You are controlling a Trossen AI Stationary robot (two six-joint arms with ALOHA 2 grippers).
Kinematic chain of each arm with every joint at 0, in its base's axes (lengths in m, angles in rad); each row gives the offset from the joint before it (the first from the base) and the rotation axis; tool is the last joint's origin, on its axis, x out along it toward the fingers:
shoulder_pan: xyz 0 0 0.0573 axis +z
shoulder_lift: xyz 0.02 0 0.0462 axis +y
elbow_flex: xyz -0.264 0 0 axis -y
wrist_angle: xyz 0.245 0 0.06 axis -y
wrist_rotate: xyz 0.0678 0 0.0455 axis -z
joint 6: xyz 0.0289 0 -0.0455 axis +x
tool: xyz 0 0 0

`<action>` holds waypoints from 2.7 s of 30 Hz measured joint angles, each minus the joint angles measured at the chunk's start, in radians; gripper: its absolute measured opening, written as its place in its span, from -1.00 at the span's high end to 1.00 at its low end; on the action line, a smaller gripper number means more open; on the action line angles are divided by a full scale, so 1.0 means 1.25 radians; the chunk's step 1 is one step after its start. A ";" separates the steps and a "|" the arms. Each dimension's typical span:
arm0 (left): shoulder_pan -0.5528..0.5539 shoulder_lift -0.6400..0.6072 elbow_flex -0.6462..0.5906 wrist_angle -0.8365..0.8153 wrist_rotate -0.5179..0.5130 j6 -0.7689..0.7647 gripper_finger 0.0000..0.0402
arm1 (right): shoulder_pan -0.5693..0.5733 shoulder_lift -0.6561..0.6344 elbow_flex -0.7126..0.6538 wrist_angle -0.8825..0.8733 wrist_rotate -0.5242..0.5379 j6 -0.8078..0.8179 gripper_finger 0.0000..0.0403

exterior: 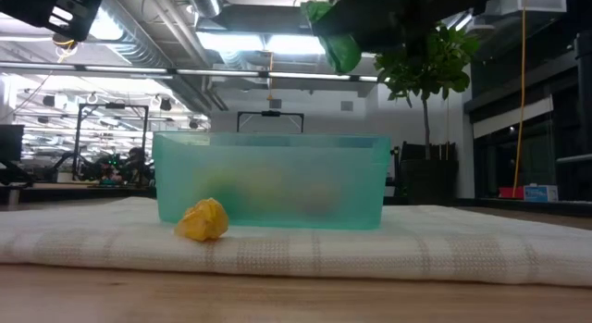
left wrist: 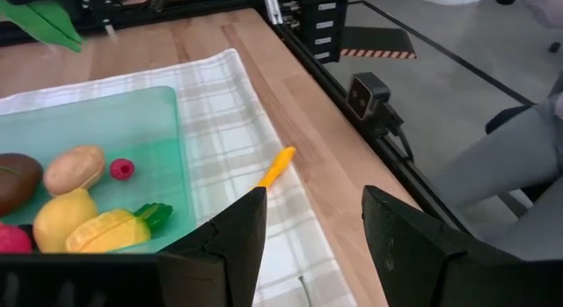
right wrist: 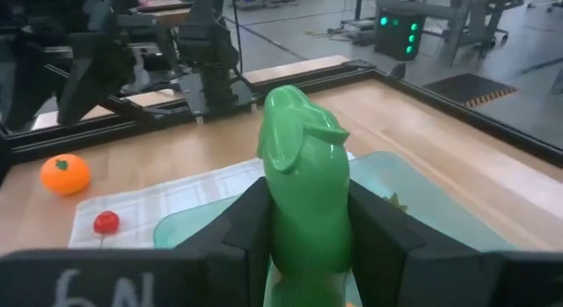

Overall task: Pick and placing Produce into tupperware
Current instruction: Put the green pea into the blue bin

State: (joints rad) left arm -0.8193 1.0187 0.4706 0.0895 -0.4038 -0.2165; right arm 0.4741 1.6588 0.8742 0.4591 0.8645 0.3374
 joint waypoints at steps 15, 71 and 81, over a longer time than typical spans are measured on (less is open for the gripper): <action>0.011 0.000 0.000 -0.005 0.000 -0.001 0.11 | -0.037 0.001 0.037 -0.163 -0.150 0.125 0.40; 0.011 0.000 0.000 -0.030 0.001 -0.010 0.11 | -0.061 0.145 0.212 -0.445 -0.397 0.012 0.40; 0.011 0.000 0.000 -0.030 0.001 -0.010 0.11 | -0.061 0.145 0.212 -0.401 -0.397 -0.002 0.16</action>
State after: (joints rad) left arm -0.8051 1.0187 0.4706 0.0525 -0.4026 -0.2287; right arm 0.3973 1.8400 1.1393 -0.0424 0.3683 0.3347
